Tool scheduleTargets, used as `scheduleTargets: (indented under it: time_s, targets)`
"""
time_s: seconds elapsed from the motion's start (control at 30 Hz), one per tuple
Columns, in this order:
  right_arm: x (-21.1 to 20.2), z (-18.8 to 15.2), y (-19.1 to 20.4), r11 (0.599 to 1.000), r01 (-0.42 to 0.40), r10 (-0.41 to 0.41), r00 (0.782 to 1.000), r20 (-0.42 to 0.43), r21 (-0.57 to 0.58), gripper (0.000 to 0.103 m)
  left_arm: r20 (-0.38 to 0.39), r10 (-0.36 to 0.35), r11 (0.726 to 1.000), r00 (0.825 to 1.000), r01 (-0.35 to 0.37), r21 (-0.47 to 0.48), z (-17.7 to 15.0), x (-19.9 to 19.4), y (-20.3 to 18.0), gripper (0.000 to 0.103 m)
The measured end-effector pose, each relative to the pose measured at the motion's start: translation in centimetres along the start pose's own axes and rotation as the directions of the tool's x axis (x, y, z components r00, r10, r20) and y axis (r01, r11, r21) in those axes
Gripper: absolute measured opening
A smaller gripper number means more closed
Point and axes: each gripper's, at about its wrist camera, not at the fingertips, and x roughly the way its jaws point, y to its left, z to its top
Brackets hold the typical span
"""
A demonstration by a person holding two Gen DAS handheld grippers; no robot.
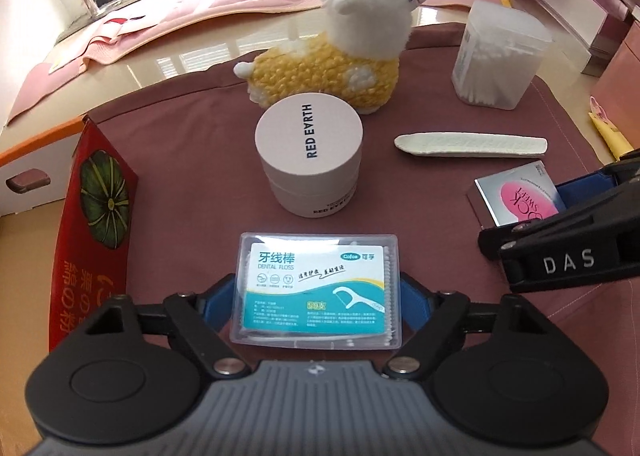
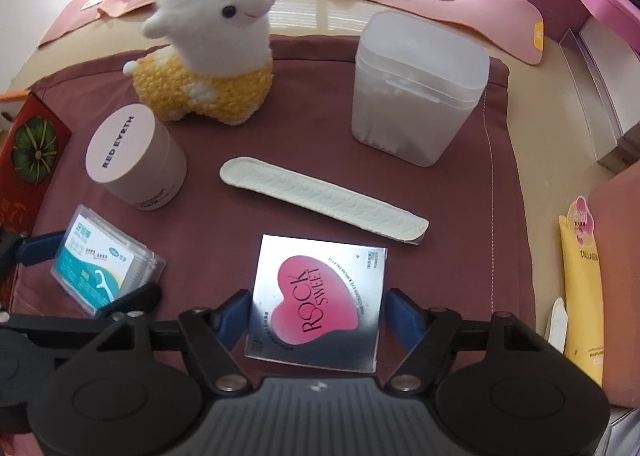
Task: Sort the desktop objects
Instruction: 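Close the left tool on the floss box while the right tool grips the heart box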
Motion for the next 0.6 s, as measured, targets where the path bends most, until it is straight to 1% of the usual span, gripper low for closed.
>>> scheduleTargets:
  time_s: [0.33, 0.5, 0.6]
  targets:
    - [-0.1, 0.2, -0.1, 0.999, -0.002, 0.001, 1.000, -0.016, -0.041, 0.067, -0.017, 0.024, 1.000, 1.000, -0.025, -0.007, 0.1, -0.1, -0.6, 0.082]
    - [-1.8, -0.4, -0.6, 0.999, -0.022, 0.023, 1.000, 0.021, -0.042, 0.067, 0.034, 0.016, 1.000, 0.999, -0.015, -0.010, -0.1, -1.3, -0.6, 0.082]
    - [-2.7, -0.9, -0.8, 0.998, -0.028, 0.030, 0.999, 0.036, -0.049, 0.067, 0.060, 0.018, 1.000, 0.998, -0.017, -0.016, -0.1, -3.3, -0.1, 0.082]
